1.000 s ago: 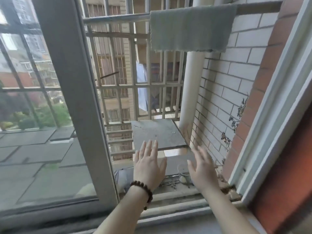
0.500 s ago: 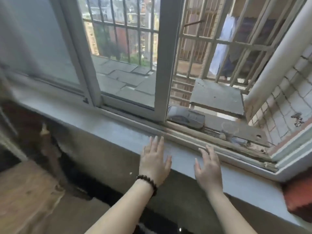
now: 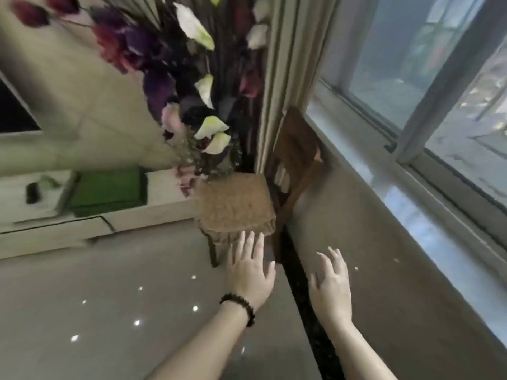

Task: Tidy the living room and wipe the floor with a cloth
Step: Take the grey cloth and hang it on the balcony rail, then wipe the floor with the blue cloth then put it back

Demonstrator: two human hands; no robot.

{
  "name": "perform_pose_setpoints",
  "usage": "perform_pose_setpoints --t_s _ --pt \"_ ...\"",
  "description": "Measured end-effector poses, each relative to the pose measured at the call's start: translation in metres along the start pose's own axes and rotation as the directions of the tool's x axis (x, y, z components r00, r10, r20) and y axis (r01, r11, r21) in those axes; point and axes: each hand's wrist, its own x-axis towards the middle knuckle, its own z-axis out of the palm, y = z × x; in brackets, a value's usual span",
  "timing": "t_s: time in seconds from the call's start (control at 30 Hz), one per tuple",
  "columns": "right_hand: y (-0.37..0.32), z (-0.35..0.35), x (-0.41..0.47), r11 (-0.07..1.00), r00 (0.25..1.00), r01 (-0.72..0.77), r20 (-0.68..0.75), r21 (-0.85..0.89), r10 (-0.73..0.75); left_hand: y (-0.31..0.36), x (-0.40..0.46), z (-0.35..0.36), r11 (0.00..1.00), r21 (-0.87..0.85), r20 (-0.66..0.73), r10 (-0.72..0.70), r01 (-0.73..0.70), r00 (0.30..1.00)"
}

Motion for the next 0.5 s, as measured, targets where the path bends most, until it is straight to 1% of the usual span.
perform_pose_setpoints --t_s 0.1,0.2,0.27,0.37,0.5 --pt "-0.061 0.053 0.0 0.988 0.976 0.152 0.152 0.015 -0.153 -0.077 -0.016 -0.027 0.985 0.006 -0.094 -0.17 0.172 0.981" --pt "-0.123 0.103 -0.008 0.955 0.917 0.295 0.27 0.036 -0.293 -0.153 -0.041 -0.056 0.936 -0.007 -0.14 -0.351 0.353 0.926" --pt "-0.169 0.136 -0.018 0.921 0.863 0.385 0.329 0.064 -0.383 -0.205 -0.063 -0.074 0.89 -0.032 -0.159 -0.454 0.455 0.877" --pt "-0.243 0.191 -0.041 0.868 0.783 0.481 0.385 0.121 -0.488 -0.283 -0.1 -0.104 0.814 -0.062 -0.195 -0.577 0.577 0.793" --pt "-0.349 0.271 -0.091 0.773 0.625 0.588 0.473 0.238 -0.621 -0.393 -0.155 -0.144 0.695 -0.087 -0.22 -0.712 0.713 0.667"
